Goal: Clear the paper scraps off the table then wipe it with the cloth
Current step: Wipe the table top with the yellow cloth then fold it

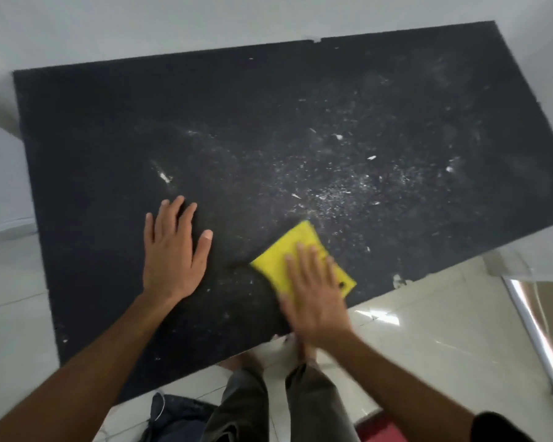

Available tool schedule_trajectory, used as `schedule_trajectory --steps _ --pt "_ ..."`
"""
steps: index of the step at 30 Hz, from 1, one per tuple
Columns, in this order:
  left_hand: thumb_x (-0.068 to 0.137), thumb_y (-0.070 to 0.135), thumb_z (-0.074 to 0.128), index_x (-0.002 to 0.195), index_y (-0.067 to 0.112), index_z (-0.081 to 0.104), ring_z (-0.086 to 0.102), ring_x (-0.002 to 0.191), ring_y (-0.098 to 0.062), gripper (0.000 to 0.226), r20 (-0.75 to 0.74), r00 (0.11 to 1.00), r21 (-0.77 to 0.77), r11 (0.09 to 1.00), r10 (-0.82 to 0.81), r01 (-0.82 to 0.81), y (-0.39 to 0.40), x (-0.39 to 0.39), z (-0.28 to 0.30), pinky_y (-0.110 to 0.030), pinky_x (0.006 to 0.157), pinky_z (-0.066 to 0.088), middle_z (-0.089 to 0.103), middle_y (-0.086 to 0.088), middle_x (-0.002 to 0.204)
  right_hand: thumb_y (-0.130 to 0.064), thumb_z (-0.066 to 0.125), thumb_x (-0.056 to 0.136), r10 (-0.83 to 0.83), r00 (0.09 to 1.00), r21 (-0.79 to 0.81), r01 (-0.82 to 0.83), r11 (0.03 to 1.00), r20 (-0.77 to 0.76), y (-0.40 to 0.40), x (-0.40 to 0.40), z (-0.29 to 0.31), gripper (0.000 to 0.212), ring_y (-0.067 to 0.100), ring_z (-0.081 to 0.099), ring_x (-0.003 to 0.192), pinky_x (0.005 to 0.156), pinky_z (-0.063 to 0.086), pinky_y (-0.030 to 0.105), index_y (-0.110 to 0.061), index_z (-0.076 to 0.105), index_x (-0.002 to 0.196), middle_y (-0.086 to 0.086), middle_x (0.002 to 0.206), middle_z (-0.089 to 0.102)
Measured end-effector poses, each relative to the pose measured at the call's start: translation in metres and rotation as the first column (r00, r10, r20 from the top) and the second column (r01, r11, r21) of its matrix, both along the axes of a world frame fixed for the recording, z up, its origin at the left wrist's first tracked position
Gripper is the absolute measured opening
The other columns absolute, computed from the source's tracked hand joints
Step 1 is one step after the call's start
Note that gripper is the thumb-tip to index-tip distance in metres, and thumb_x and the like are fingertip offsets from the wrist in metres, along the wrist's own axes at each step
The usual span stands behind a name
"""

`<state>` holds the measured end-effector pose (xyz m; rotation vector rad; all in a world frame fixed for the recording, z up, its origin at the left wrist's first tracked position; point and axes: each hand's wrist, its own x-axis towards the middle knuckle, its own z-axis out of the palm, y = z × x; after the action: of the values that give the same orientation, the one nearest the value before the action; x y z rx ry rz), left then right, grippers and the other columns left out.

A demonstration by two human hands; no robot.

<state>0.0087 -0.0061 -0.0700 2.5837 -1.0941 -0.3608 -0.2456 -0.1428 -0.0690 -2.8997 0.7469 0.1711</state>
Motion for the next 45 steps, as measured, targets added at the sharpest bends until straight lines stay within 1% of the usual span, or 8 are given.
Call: schedule_trajectory --steps 6,14,21,23,28,36,41,45 --pt "0.100 0.058 0.031 0.155 0.008 0.031 0.013 0.157 -0.036 0.075 0.108 0.994 0.104 0.995 -0.010 -0.002 -0.008 -0.010 0.003 -0.056 0.127 0.005 0.023 -0.017 0.165 -0.050 0.021 0.103 -0.630 0.776 -0.034 0.629 0.776 -0.014 -0.115 -0.025 -0.002 0.074 0.050 0.016 0.151 0.119 0.016 0.068 0.001 0.030 0.156 0.029 0.164 0.018" --pt "0.101 0.046 0.036 0.147 0.007 0.044 0.025 0.153 -0.032 0.062 0.107 0.992 0.050 0.996 -0.073 0.068 -0.062 -0.056 0.014 -0.054 0.126 0.011 0.031 -0.012 0.161 -0.045 0.032 0.106 0.016 0.998 0.024 -0.017 1.000 0.057 -0.065 -0.040 -0.005 0.070 0.045 0.009 0.154 0.121 0.017 0.063 0.004 0.030 0.155 0.028 0.165 0.014" --pt "0.102 0.047 0.036 0.150 0.009 0.039 0.023 0.154 -0.029 0.061 -0.020 0.996 -0.018 0.996 -0.083 0.083 -0.143 -0.134 0.009 -0.053 0.127 0.011 0.030 -0.010 0.162 -0.054 0.014 0.102 -0.667 0.745 0.008 0.667 0.745 -0.009 -0.261 -0.129 0.003 0.082 0.049 0.016 0.152 0.121 0.016 0.064 0.007 0.024 0.155 0.032 0.163 0.017" --pt "0.102 0.049 0.035 0.150 0.008 0.039 0.021 0.155 -0.032 0.063 -0.014 0.999 0.007 0.999 -0.050 0.050 -0.158 -0.148 0.006 -0.054 0.127 0.010 0.028 -0.012 0.163 -0.052 0.017 0.102 -0.643 0.765 -0.040 0.644 0.764 0.017 -0.234 -0.118 0.003 0.080 0.051 0.017 0.150 0.120 0.017 0.065 0.007 0.028 0.154 0.034 0.162 0.018" --pt "0.101 0.053 0.034 0.154 0.011 0.036 0.018 0.156 -0.033 0.067 0.076 0.997 0.061 0.998 -0.033 0.028 -0.161 -0.159 0.000 -0.055 0.127 0.010 0.026 -0.013 0.166 -0.049 0.029 0.105 -0.013 1.000 0.046 0.012 0.999 0.022 -0.170 -0.110 -0.003 0.071 0.043 0.003 0.155 0.124 0.009 0.061 -0.004 0.022 0.160 0.024 0.167 0.008" --pt "0.098 0.057 0.036 0.154 0.012 0.037 0.018 0.156 -0.031 0.071 0.099 0.995 0.053 0.999 -0.001 -0.004 -0.161 -0.162 0.001 -0.052 0.128 0.010 0.028 -0.012 0.165 -0.053 0.014 0.102 -0.630 0.776 -0.002 0.630 0.776 -0.034 -0.369 -0.171 -0.006 0.080 0.049 0.015 0.151 0.120 0.014 0.065 0.005 0.026 0.155 0.030 0.164 0.017" --pt "0.100 0.051 0.035 0.153 0.012 0.037 0.018 0.157 -0.030 0.066 0.115 0.993 0.058 0.998 0.001 -0.007 -0.164 -0.161 0.001 -0.051 0.128 0.009 0.028 -0.011 0.165 -0.037 0.031 0.102 -0.179 0.984 -0.022 0.179 0.984 -0.003 -0.204 -0.130 -0.009 0.070 0.054 0.008 0.151 0.121 0.013 0.065 0.014 0.027 0.151 0.040 0.160 0.012" --pt "0.103 0.037 0.034 0.146 0.005 0.047 0.034 0.149 -0.034 0.055 0.031 0.991 -0.188 0.975 0.129 -0.121 -0.156 -0.150 0.007 -0.049 0.124 0.023 0.042 -0.015 0.156 -0.033 0.043 0.098 0.240 0.968 0.052 -0.243 0.969 0.069 -0.139 -0.068 -0.002 0.070 0.043 0.001 0.155 0.123 0.010 0.061 0.006 0.028 0.154 0.028 0.166 0.005"
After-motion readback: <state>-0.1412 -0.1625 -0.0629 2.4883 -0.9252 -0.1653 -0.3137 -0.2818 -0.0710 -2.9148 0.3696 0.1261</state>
